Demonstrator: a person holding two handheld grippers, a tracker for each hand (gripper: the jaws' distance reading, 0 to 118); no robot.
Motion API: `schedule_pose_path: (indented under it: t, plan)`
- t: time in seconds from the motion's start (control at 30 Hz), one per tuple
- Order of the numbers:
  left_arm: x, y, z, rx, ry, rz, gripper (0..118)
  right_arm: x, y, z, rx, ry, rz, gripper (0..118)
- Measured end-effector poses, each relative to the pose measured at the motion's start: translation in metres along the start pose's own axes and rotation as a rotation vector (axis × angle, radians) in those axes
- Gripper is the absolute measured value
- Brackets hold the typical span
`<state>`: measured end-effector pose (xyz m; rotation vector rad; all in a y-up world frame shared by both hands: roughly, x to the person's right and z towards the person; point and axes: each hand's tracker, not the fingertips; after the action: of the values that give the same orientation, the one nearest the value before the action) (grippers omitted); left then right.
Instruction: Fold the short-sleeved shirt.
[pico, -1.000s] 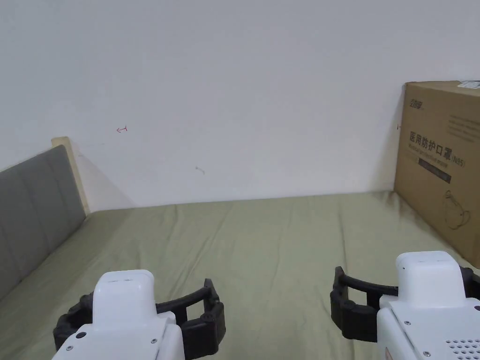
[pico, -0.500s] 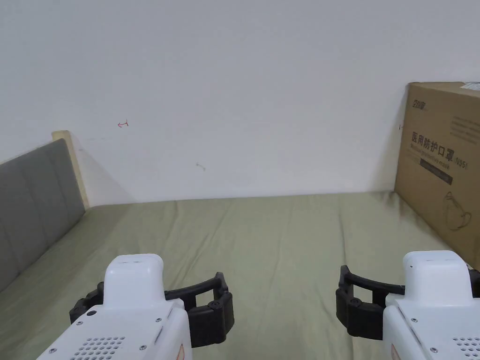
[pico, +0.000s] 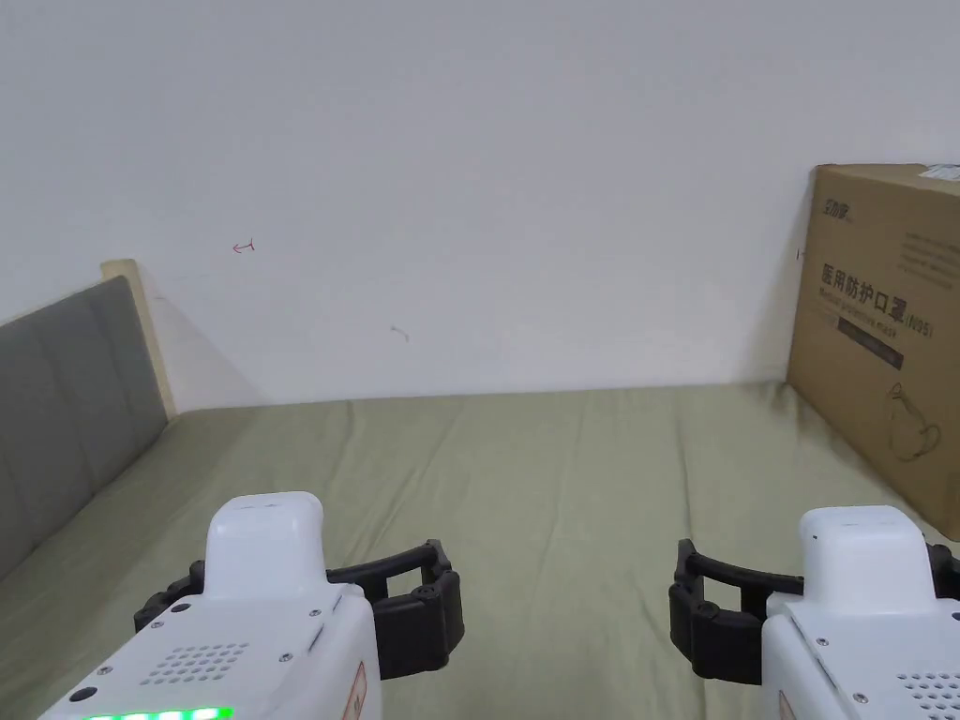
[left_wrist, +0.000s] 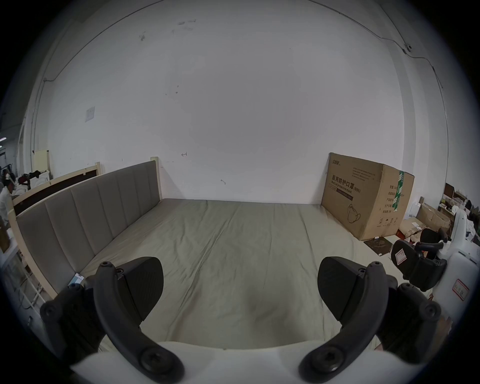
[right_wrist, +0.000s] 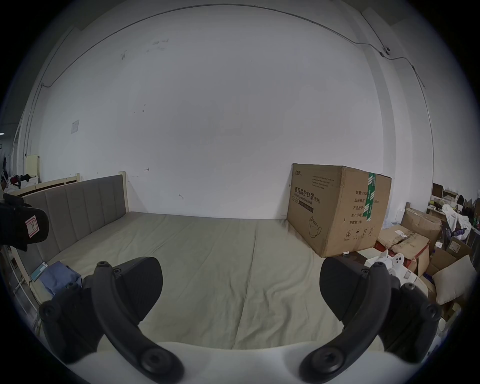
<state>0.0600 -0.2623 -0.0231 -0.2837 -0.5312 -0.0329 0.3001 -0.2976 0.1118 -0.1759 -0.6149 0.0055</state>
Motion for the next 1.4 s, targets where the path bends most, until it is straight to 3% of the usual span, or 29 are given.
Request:
schedule_pose_path:
  t: [1.4]
  plan:
    - [0.0048,-0.0025,-0.0051,0.025,0.055,-0.063,118,0.0032,-0.0016,-0.0042,-0.026,0.009,-0.009,118]
